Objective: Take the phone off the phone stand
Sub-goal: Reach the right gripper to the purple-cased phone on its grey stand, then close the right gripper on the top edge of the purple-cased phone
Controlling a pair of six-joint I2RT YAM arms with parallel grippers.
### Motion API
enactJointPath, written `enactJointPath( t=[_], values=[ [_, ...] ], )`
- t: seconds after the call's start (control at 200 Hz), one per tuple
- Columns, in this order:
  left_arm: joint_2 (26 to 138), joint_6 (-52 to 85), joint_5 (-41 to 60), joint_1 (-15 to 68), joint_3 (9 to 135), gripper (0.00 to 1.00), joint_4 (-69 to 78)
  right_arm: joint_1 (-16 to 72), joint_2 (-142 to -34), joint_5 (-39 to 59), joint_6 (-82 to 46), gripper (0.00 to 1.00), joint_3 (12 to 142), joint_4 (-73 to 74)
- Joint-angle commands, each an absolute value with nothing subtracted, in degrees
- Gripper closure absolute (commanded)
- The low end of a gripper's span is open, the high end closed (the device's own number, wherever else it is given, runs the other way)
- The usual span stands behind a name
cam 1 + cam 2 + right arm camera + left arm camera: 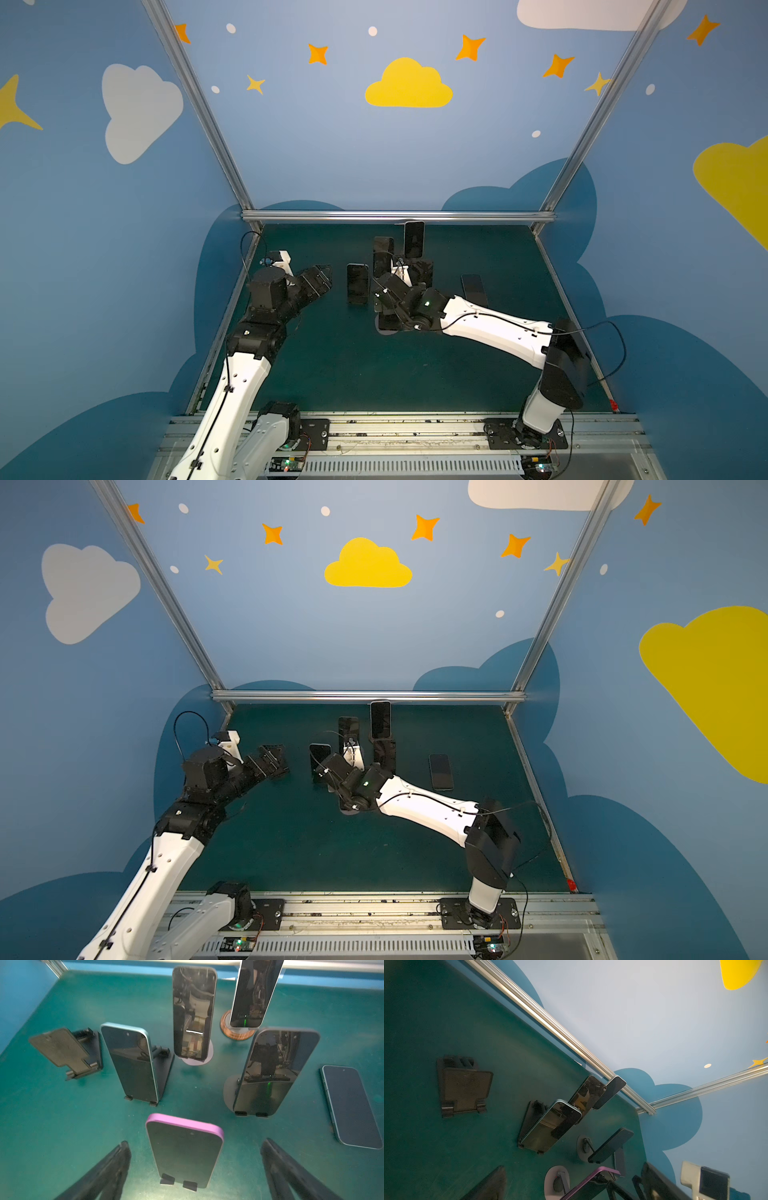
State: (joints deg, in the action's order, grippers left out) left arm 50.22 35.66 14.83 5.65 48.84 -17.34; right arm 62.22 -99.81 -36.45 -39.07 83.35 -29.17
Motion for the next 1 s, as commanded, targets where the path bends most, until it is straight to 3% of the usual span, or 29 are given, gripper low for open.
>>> enactJointPath(
  t=[0.0, 0.996],
  values=[
    [50.27, 35.66, 15.60, 5.74, 48.43, 0.00, -16.34, 61.75, -100.79, -34.48, -40.60, 0.02, 84.88, -30.02],
    [51.07, 35.65, 15.99, 5.79, 48.32, 0.00, -16.13, 61.81, -105.20, -35.30, -44.69, 0.02, 84.21, -23.86]
  ],
)
